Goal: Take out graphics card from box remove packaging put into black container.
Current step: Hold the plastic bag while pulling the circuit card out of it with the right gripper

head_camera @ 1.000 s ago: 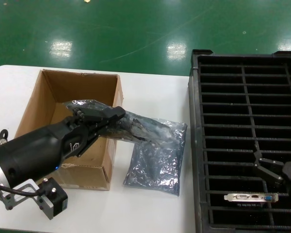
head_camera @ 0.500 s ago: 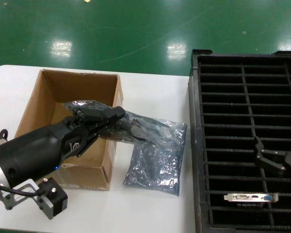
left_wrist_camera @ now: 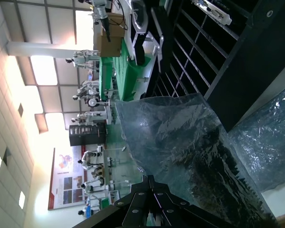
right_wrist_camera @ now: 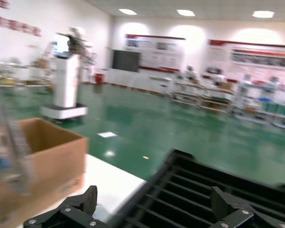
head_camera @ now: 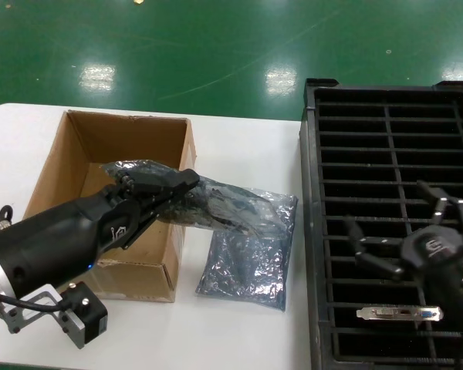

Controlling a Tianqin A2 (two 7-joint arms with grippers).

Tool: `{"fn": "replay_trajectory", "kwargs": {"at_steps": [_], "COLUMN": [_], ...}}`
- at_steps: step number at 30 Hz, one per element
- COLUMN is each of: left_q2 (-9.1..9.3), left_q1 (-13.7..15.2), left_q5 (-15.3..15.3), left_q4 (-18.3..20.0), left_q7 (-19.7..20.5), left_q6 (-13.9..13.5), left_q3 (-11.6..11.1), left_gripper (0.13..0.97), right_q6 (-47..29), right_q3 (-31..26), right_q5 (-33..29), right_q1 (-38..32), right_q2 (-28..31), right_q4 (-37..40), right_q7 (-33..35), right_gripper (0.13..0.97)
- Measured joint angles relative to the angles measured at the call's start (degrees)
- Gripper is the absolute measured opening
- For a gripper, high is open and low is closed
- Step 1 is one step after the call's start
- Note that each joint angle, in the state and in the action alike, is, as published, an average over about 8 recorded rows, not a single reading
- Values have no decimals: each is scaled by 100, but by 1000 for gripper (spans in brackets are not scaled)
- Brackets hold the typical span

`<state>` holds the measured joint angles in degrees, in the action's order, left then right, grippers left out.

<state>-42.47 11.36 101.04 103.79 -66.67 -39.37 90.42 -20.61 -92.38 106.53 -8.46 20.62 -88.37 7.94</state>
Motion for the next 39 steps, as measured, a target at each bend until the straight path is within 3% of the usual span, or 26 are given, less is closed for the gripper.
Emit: {"fn": "replay_trajectory", "kwargs": {"at_steps": [5,14,22,31,39], "left_q2": [0,0,0,0,0], "left_q1": [0,0,0,0,0], "left_q5": [0,0,0,0,0], "left_q4": [0,0,0,0,0], "left_q7": [0,0,0,0,0], "left_q6": [0,0,0,0,0], "left_q3": [0,0,0,0,0], "left_gripper": [140,140,140,140,140], "right_q6": [-606,-1375,-1537,-1505,-1487], "right_q3": [-37,-286,-569,-685,-596], "right_q5": [157,274,165,80,61], "right_q1": [67,114,4,-141,-80], "right_q2": [43,161,144,193,462], "right_q4": [-71,-64,-36,-230,-460], "right_q7": [412,841,957,896,772], "right_gripper": [840,678,461,286,190]}}
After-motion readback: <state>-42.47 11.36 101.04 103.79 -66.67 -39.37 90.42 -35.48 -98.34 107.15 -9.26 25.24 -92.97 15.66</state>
